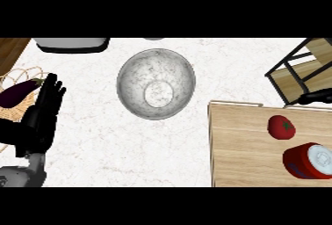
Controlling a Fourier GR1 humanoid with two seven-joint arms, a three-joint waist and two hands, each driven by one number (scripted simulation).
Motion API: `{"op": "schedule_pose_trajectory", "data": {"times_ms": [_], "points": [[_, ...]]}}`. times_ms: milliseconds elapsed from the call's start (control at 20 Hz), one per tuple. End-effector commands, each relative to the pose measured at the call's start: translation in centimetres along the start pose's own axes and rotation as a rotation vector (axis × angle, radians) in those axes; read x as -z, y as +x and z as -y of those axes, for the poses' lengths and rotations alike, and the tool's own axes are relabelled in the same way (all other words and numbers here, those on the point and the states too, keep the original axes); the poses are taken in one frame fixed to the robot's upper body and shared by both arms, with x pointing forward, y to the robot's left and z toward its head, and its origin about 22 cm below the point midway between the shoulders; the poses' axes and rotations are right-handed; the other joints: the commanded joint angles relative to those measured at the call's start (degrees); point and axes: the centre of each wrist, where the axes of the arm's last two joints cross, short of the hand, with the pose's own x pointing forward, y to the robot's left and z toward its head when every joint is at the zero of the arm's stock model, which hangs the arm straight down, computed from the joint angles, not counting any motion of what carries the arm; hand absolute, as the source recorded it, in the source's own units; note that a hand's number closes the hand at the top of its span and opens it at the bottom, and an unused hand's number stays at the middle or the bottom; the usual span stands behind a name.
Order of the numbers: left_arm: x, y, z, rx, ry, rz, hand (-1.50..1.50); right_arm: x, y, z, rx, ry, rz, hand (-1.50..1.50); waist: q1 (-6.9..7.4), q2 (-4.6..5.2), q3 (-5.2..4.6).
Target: Pick the can from the tray and place it in the tiered shelf
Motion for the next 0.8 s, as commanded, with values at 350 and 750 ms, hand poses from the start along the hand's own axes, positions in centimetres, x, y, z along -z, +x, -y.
{"op": "schedule_pose_trajectory", "data": {"times_ms": [350, 750], "points": [[-1.0, -0.2, 0.3, -0.003, 0.002, -0.006, 0.00, 3.0, 11.0, -4.6, -0.653, 0.236, -0.242, -1.50, -0.96, -0.08, 0.23], [-1.1, -0.4, -0.7, 0.011, 0.006, 0.009, 0.00, 2.7, 10.2, -8.1, -0.786, 0.209, -0.368, -1.50, -0.01, 0.36, 0.18]]}}
